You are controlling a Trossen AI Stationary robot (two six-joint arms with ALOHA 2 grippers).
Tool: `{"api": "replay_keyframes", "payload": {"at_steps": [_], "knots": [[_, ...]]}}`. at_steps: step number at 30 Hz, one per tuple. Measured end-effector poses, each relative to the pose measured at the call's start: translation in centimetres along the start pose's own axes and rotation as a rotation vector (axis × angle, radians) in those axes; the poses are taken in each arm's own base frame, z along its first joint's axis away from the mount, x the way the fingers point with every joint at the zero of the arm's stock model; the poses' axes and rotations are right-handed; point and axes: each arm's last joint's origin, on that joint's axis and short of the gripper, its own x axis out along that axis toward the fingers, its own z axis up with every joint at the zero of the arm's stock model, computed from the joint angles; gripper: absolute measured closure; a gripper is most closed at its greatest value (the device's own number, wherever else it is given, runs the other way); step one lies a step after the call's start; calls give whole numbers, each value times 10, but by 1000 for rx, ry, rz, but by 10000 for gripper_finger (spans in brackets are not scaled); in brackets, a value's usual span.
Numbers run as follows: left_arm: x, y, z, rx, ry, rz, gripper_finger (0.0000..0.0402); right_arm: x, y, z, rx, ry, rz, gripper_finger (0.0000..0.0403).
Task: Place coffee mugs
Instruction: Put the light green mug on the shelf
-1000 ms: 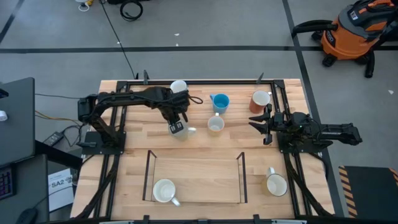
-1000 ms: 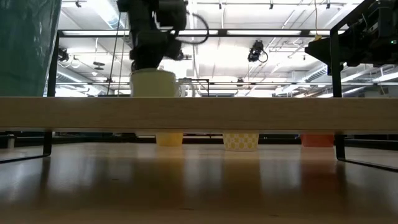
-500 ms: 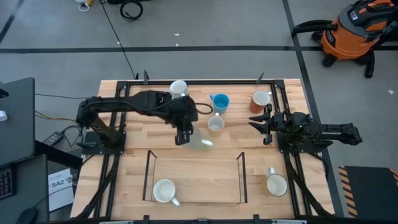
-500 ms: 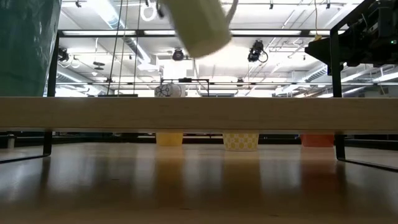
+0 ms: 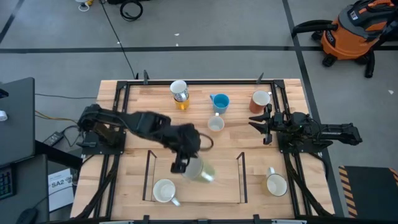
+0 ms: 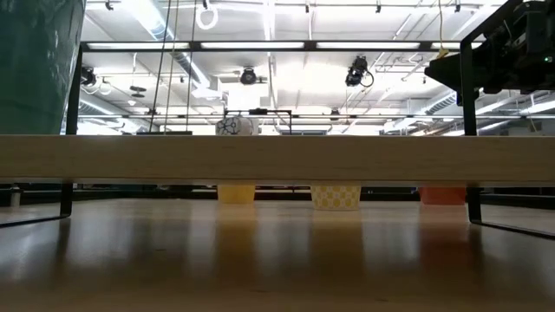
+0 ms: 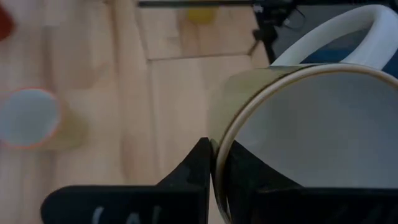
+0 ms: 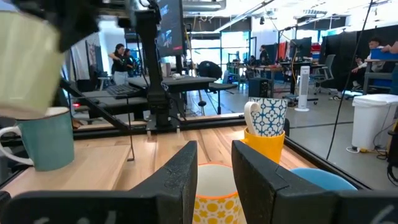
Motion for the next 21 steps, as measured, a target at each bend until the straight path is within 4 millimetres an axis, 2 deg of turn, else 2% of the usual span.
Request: {"api": "replay_keyframes", "payload": {"at_steps": [4, 9, 21], "knots": [[16, -18, -4, 35, 47, -31, 372, 0, 0, 0, -1, -2, 0, 298], [27, -33, -8, 65, 76, -77, 372, 0, 0, 0, 2, 0, 0, 298], [62, -35, -17, 93, 199, -72, 372, 1, 0, -3, 4, 37, 3, 298]]}}
